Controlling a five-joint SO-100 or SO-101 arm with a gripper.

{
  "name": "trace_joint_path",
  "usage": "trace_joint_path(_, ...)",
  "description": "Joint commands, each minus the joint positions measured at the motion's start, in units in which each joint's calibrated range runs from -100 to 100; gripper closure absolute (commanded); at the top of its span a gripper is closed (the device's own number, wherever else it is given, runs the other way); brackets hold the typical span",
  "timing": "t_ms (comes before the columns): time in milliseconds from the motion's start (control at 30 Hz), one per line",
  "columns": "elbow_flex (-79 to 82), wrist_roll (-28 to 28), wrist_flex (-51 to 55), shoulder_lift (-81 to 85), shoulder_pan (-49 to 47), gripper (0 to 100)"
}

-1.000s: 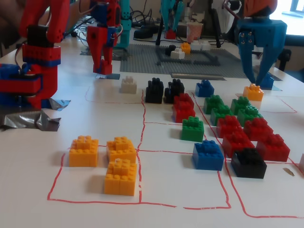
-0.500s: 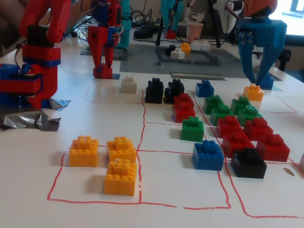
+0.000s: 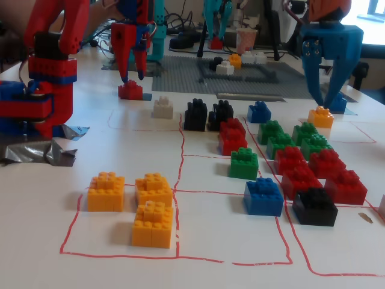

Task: Grab the block and put it in the grey marker

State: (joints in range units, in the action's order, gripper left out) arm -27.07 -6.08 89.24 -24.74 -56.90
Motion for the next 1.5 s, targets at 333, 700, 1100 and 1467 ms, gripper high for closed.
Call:
trace_joint_path(333,7.9,0.8,0.9,24.8,3.8,98)
trace_joint_path(700,20.9,3.1,2.4,41.2,13.6,100)
trace_joint_path(1100,25.1,7.0,6.1,50.5,28.3,100)
trace_joint_path(1467,26.2,10.6,6.9,52.8,44.2,100)
